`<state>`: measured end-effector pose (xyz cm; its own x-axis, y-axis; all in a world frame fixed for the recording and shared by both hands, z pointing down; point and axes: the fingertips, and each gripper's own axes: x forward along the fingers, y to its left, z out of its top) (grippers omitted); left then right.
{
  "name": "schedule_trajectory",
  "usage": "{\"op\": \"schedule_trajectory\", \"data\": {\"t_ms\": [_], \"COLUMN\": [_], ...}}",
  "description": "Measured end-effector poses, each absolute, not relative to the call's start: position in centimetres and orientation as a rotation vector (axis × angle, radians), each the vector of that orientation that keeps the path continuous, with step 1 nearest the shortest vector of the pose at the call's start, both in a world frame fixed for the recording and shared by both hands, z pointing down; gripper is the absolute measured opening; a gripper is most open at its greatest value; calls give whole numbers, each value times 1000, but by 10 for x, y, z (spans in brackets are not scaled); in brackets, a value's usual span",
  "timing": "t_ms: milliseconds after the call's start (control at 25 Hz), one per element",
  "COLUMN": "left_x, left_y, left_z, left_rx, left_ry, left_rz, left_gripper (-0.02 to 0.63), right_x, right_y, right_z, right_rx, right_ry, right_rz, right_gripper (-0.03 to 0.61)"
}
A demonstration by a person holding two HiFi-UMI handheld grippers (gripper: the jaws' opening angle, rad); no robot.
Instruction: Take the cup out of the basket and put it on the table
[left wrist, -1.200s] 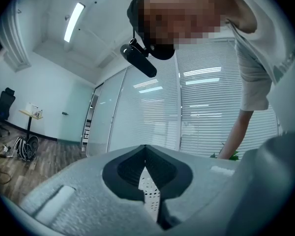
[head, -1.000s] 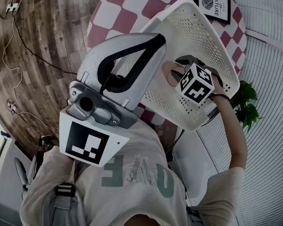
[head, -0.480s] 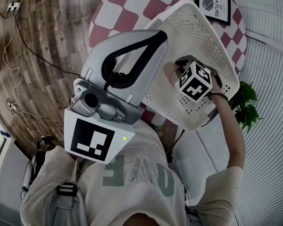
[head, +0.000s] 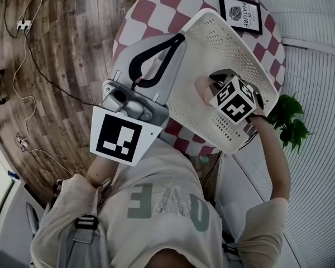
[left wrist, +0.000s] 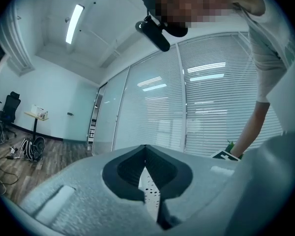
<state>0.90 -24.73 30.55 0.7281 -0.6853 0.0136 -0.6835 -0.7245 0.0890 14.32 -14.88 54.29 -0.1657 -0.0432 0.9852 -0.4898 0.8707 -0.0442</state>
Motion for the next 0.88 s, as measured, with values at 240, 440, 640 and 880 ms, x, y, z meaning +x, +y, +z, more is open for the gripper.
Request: {"op": "schedule_trajectory", "data": {"t_ms": [240, 440, 640, 880], "left_x": [11, 34, 50, 68], "left_y": [-227, -209, -189, -164], "left_z": [300, 280, 237, 198], "left_rx": [2812, 2868, 2972, 3074], "left_ry": [-1121, -1067, -1044, -999], "left_rz": [-45, -77, -114, -159], "left_gripper": [3, 3, 3, 4], "right_x": [145, 147, 155, 180], "right_y": [-147, -154, -146, -128], "right_z": [500, 448, 377, 301], "right_rx": [515, 677, 974, 1410], "right_ry": [-1730, -1816, -1928, -2040], "right_rz": [377, 342, 337, 290], "right_gripper": [21, 21, 21, 21]}}
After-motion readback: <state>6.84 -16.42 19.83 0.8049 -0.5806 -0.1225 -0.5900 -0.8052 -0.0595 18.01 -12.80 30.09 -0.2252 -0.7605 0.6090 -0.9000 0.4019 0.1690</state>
